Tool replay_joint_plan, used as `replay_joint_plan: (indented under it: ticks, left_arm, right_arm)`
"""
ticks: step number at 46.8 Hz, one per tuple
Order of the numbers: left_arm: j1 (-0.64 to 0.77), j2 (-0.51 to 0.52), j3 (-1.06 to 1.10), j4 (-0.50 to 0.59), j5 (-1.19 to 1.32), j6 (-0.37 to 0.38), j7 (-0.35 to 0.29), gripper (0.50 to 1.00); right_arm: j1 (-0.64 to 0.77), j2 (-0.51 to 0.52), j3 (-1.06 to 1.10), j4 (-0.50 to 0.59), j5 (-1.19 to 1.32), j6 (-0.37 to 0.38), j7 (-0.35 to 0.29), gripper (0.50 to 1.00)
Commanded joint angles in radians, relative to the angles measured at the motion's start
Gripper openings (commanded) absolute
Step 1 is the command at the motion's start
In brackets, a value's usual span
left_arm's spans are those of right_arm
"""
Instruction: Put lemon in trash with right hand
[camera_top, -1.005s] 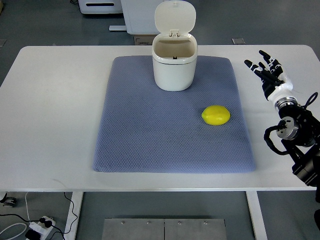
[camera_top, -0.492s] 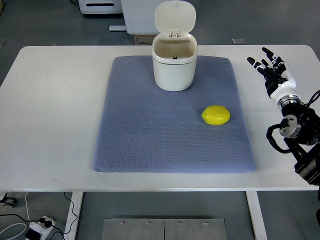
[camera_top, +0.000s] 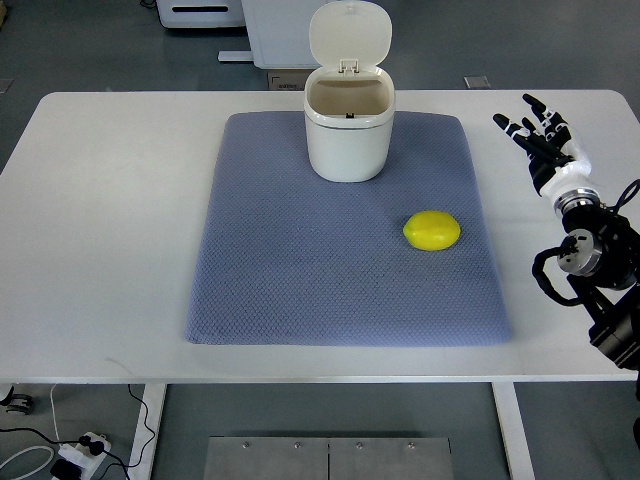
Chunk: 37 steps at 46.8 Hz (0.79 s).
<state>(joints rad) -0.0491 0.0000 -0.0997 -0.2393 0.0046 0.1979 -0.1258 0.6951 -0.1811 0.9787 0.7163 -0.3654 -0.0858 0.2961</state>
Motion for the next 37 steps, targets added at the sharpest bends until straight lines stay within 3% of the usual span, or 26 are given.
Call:
replay_joint_plan:
  ticks: [1, 37]
  left_arm:
    - [0.0, 0.0, 0.0, 0.0, 0.0, 0.0, 0.0, 1.0]
    - [0.0, 0.0, 0.0, 0.0, 0.0, 0.0, 0.0, 1.0]
  right_arm:
    - [0.003, -0.001, 0.0, -0.001, 0.011, 0.0, 0.0, 1.0]
    - [0.061, -0.044, -0.095, 0.005, 0.077, 0.008, -0.011, 1.0]
